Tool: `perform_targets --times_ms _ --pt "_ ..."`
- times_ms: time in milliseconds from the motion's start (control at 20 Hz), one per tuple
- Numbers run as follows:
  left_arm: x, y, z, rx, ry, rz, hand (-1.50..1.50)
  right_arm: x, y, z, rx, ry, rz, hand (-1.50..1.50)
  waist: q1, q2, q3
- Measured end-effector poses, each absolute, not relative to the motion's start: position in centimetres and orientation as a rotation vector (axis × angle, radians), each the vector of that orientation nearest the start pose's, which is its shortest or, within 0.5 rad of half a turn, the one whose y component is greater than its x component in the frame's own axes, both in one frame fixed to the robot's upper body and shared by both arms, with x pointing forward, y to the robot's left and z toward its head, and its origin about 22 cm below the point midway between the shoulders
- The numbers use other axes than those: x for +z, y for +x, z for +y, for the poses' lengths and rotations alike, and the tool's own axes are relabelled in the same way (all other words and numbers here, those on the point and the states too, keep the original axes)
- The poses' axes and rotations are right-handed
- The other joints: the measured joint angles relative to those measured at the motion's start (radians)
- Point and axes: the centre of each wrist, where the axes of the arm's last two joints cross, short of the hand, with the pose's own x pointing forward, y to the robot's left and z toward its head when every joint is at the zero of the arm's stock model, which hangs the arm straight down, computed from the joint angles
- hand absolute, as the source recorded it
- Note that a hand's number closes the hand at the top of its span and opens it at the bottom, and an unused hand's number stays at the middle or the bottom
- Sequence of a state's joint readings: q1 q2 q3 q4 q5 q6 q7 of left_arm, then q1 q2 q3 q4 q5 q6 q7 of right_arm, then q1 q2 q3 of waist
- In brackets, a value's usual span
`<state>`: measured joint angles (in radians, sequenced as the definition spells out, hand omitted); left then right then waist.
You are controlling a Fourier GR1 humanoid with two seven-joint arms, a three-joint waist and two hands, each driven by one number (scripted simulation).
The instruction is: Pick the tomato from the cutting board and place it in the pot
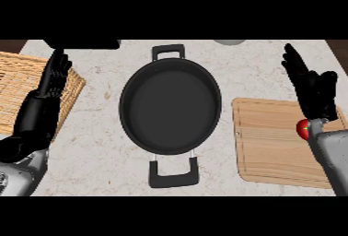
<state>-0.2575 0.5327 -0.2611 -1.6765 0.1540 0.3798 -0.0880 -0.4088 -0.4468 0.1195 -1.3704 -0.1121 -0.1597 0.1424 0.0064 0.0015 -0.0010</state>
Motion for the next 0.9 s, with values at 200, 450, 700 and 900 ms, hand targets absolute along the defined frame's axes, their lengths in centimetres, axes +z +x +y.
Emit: perform_targets --times_ms 200,450,700,900 --pt "8.4 27.3 27.8 -0.227 0.380 -1.817 0.00 7.6 31.4 -32.4 0.087 -0.390 -1.483 1.50 -0.020 -0.004 0.001" --pt "4.5 25.3 31.3 -0.153 0.477 -1.549 0.00 5.9 27.1 -40.6 0.054 -0.824 -1.297 -1.50 -0.056 0.002 -0.005" --pt "2.4 22.9 32.7 -0.126 0.467 -1.420 0.00 3.9 21.8 -42.8 0.071 -1.123 -1.355 -1.50 -0.054 -0.009 -0.001" --pt "2.5 22.9 33.2 -0.128 0.450 -1.402 0.00 4.7 18.0 -42.4 0.068 -1.155 -1.373 -1.50 -0.037 -0.007 0.000"
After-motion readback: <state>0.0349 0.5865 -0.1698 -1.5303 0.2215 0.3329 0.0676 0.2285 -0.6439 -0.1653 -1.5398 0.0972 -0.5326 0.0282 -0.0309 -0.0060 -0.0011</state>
